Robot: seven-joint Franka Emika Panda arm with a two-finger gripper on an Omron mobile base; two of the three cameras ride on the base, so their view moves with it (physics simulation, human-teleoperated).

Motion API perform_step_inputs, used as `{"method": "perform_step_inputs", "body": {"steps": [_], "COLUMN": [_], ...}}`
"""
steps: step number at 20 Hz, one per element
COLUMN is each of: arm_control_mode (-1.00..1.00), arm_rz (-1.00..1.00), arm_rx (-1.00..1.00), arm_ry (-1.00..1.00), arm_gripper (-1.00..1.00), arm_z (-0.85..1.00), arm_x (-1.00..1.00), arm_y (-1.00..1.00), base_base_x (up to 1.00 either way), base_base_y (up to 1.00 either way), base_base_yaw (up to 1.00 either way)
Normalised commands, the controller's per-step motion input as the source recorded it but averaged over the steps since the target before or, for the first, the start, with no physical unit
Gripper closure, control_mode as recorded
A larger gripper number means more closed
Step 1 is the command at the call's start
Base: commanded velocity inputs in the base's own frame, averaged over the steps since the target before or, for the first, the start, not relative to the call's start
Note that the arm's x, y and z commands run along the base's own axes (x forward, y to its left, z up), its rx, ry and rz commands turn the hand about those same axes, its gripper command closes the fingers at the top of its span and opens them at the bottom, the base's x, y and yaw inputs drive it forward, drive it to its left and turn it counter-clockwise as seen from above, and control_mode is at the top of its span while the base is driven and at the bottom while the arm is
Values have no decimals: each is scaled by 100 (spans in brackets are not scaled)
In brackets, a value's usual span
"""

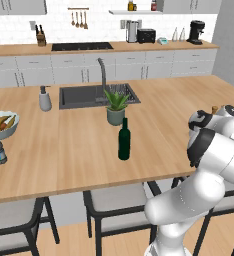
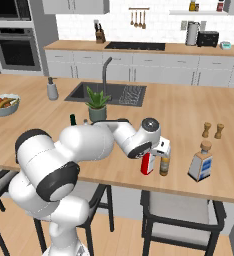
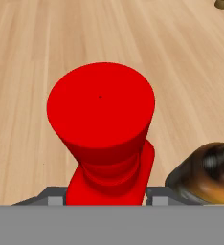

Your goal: Move the plastic bottles in the middle to the plastics group, and the glass bottles in the middle to the glass group.

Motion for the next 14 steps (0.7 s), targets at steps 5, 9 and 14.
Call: {"method": "perform_step_inputs", "body": {"steps": [5,9,14], "arm_control_mode": [-100,-100,-100], "arm_rz": [0,0,0], "arm_rx": [0,0,0], "arm_ry": [0,0,0], "arm_gripper": [-100,-100,-100], "arm_z": [0,0,3], "arm_x": [0,0,-1], "arm_y": [0,0,7], "base_base_x": [0,0,0], "base_base_y": [0,0,0], "base_base_yaw": [0,0,0]}}
